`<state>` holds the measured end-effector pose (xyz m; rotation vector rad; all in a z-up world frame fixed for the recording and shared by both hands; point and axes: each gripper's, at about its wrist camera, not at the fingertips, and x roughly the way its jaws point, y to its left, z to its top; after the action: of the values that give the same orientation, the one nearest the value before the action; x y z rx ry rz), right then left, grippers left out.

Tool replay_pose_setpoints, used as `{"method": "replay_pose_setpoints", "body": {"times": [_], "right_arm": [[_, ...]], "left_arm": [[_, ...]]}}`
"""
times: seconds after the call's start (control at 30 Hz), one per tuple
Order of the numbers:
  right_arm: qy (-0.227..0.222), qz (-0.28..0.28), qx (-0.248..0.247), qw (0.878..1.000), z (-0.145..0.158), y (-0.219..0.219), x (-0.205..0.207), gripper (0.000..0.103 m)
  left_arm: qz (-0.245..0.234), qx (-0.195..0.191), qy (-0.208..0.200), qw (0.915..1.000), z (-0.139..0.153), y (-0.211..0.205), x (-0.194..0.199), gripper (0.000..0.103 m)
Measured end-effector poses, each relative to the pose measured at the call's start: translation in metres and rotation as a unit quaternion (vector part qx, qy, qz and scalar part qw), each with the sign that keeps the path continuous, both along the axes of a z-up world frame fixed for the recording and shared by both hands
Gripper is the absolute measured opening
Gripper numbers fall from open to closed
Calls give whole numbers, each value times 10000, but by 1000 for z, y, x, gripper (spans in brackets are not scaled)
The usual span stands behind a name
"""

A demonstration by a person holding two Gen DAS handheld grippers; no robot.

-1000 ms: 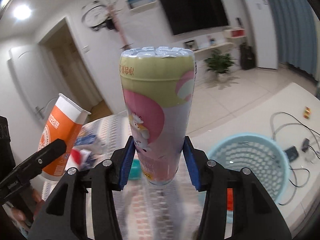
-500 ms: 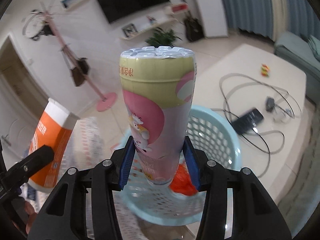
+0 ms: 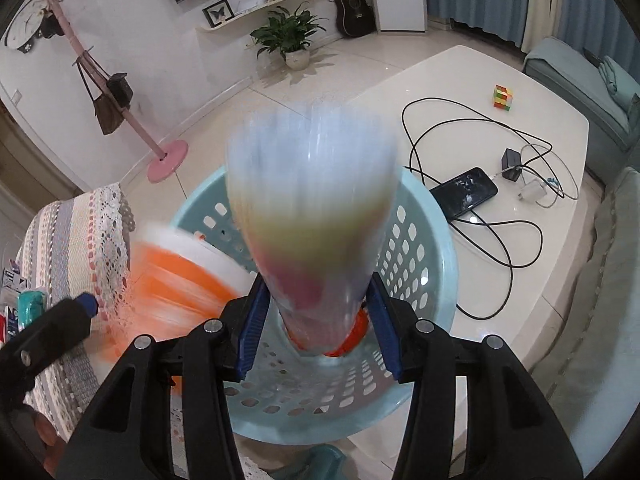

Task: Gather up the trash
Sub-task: 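Carry the cup and bottle over the blue basket and open both tools, then grasp the white paper cup with the left tool while the right tool reaches the pink and teal packets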

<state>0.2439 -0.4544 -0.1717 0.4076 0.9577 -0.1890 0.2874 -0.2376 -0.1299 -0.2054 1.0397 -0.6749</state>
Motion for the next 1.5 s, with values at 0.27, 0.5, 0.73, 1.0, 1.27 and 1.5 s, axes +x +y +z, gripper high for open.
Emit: {"method": "replay_pose_setpoints", "body": {"times": [0.27,0.5,0.73,1.0,1.27,1.5], "right_arm": [[-248,48,-72,9997,22,11,-10,51],[-460,245,-118,9986,40,37,-18,51],[-955,708,-222,9927,75,88,-28,51],[-1536,1400,-183,9780,116,164,-40,55],[-1706,2061,-197,9633,124,238,-43,66],[-1554,2433,-325,9569,106,290,-29,69]], "left_arm": [[22,-47,-352,9994,22,19,-20,82],[102,-145,-617,9979,38,44,-45,82],[437,-312,-936,9942,62,92,-71,82],[1129,-394,-1388,9831,91,167,-107,82],[1950,-68,-1766,9648,111,256,-129,83],[2634,108,-1632,9507,106,320,-122,84]]}}
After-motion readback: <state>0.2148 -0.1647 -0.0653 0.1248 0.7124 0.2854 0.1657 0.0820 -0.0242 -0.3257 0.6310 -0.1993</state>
